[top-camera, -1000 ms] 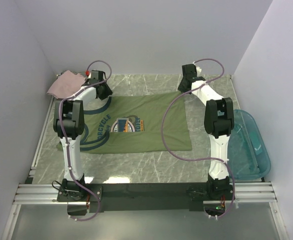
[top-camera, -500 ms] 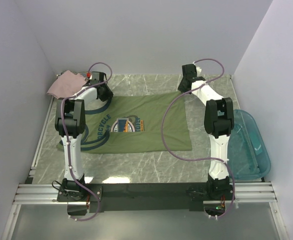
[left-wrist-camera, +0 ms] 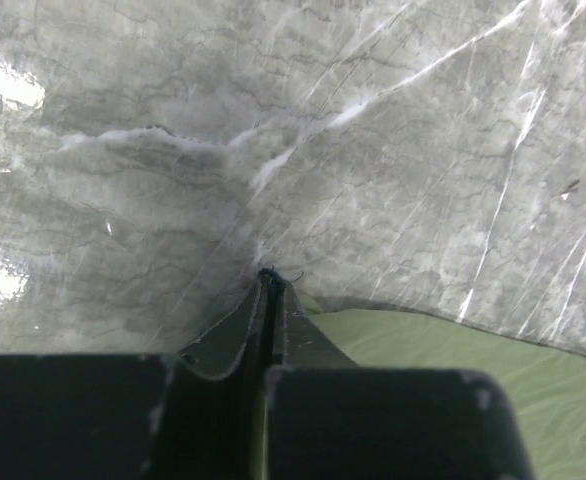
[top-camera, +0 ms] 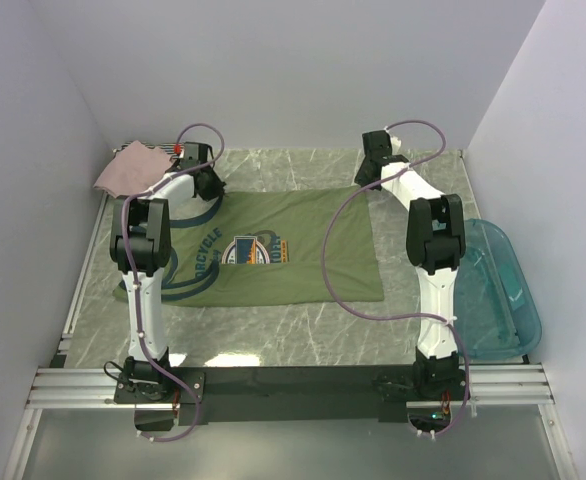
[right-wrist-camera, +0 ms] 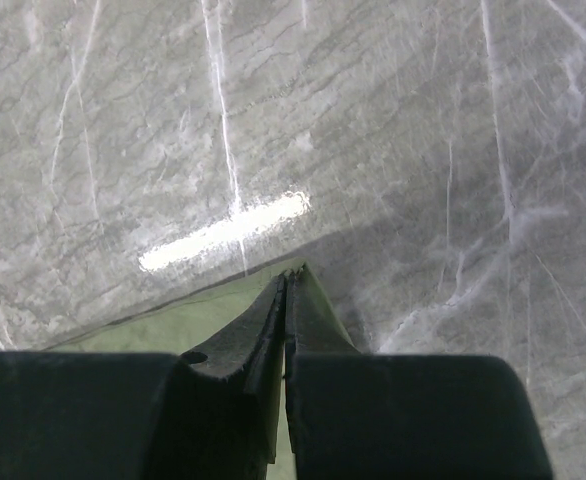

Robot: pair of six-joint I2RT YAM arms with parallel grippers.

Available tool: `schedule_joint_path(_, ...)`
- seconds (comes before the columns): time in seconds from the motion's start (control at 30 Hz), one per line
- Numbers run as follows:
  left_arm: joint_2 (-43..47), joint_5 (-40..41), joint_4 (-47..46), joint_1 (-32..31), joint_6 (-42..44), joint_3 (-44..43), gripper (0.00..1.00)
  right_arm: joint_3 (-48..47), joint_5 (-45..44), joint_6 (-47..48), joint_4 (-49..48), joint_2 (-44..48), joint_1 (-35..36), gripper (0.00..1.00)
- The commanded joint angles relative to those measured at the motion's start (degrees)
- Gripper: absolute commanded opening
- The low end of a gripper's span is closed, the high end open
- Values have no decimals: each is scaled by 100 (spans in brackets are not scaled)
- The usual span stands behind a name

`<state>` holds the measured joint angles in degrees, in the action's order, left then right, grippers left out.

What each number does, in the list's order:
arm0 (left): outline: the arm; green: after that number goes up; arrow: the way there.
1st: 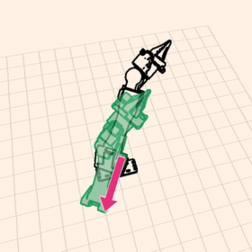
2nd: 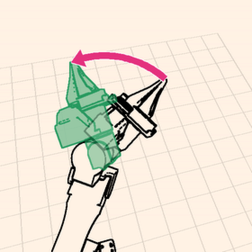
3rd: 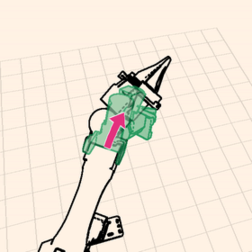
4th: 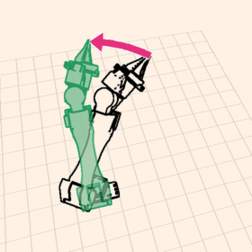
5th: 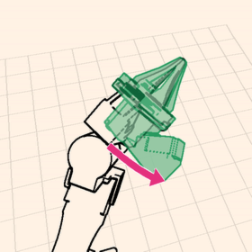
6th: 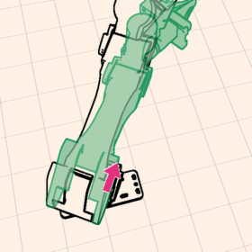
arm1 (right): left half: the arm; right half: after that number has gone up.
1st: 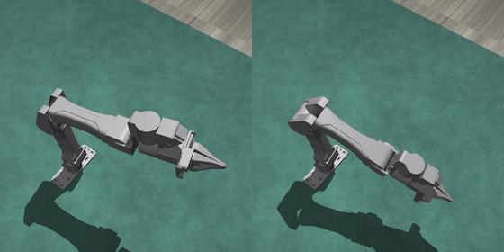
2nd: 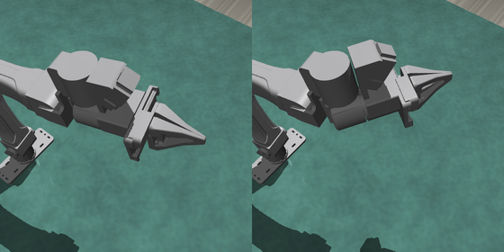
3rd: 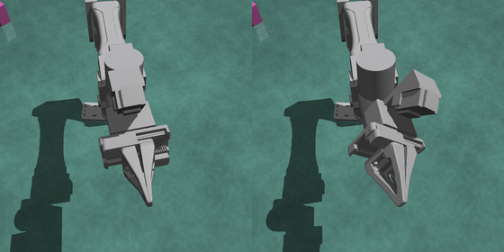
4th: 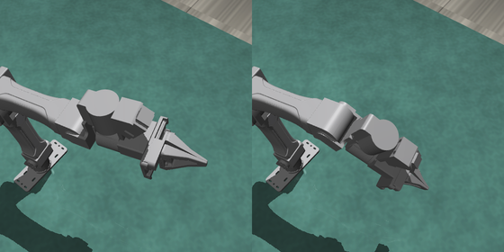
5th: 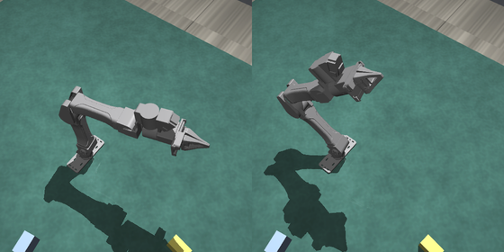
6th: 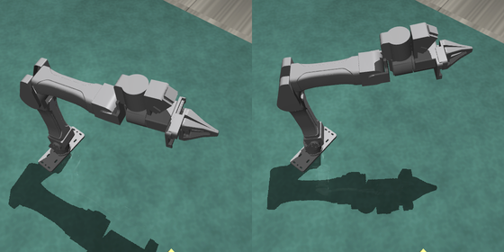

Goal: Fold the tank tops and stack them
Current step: Fold the tank top

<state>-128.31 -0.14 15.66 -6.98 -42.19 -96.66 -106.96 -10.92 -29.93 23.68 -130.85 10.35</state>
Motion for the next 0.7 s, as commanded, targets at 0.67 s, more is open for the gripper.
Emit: schedule_joint_path(0.67, 1536, 725, -1995, -5, -140, 1746, 1, 1572, 55, -206, -1119, 1490, -33, 1)
